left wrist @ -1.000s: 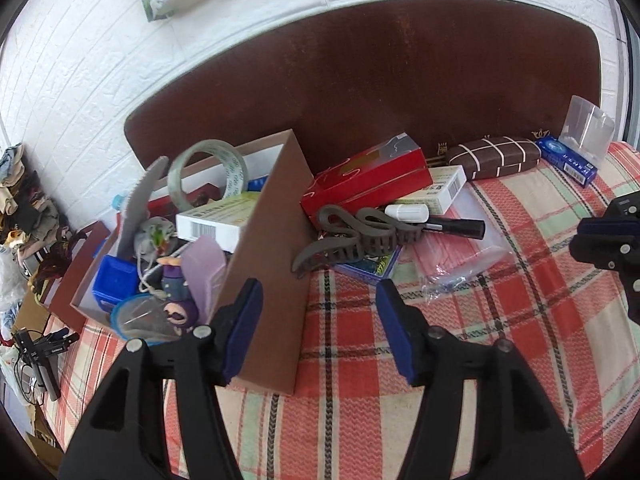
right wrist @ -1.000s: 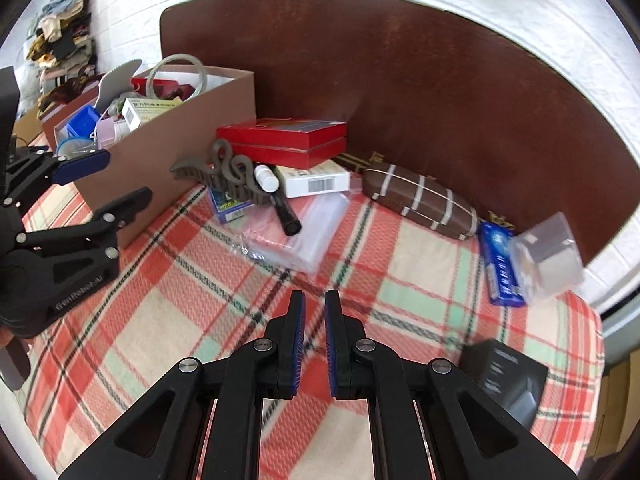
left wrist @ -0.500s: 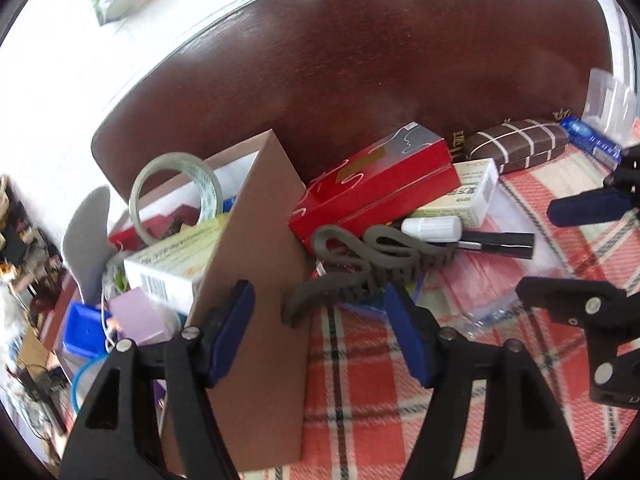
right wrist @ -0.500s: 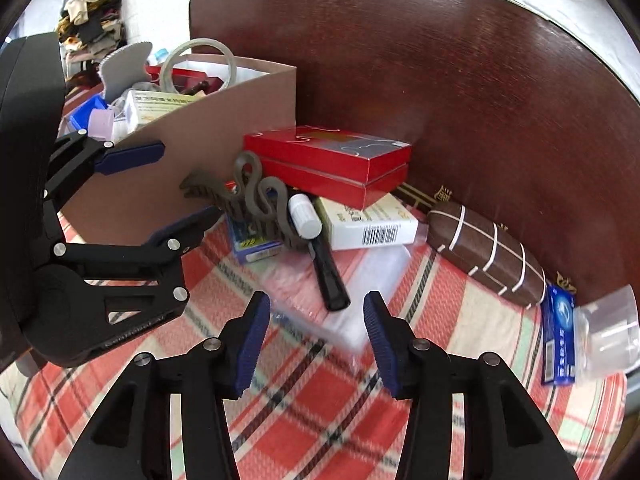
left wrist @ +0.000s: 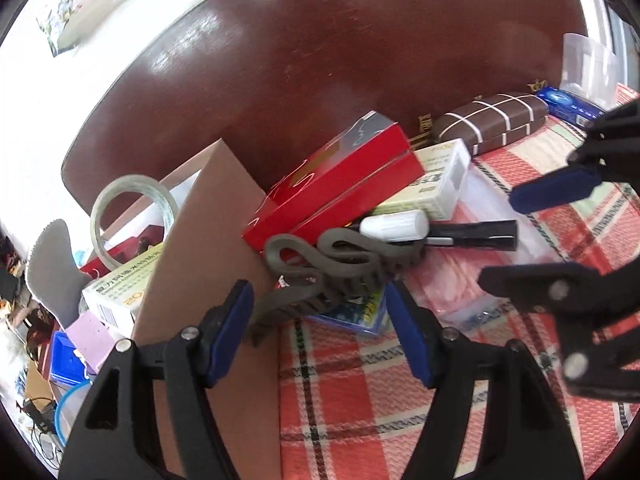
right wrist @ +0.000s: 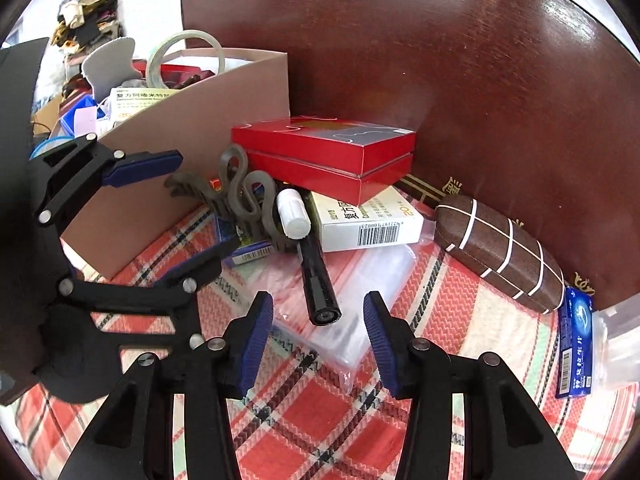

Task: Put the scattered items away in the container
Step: 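Close the right gripper on the black marker pen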

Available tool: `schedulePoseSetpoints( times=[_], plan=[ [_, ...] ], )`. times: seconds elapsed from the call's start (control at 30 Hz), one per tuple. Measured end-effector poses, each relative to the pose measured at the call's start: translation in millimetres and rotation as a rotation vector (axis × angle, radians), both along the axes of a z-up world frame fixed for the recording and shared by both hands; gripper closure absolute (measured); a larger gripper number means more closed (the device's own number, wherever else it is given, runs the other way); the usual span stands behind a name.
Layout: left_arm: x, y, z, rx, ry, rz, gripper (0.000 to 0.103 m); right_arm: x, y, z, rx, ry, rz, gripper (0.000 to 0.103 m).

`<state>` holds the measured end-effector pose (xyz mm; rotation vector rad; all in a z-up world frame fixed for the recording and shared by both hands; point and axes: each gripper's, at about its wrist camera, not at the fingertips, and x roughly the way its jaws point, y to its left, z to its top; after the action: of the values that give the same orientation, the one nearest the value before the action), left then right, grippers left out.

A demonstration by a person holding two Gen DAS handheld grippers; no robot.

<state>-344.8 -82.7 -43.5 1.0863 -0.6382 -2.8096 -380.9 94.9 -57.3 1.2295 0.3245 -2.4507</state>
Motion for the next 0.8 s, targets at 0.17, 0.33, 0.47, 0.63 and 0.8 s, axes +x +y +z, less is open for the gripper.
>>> schedulePoseSetpoints(
  times=[0.17, 0.33, 0.47, 0.63, 0.8],
  plan=[
    [-11, -5, -1, 0.064, -0.038, -0.023, 0.041, -5, -4, -2, 0.013, -0.008, 0.016, 0.054],
    [-16, 0, -7, 0.04, -0.04, -0.049, 0.04, -14, -6, -8, 0.017, -0.021, 0.02, 0.06],
    [-18, -3, -5, 0.098, -0.058, -0.058, 0.045, -15, -6, -7, 0.042, -0.015, 0.022, 0.083],
    [-8, -13, 12, 0.249, -0.066, -0.086, 0.081, -5, 2, 0, 0.033, -0.016, 0.033, 0.084],
    [11, 4, 13, 0.191, -0.062, -0.123, 0.096, 17, 9, 8, 0.036, -0.01, 0.029, 0.085]
  ],
)
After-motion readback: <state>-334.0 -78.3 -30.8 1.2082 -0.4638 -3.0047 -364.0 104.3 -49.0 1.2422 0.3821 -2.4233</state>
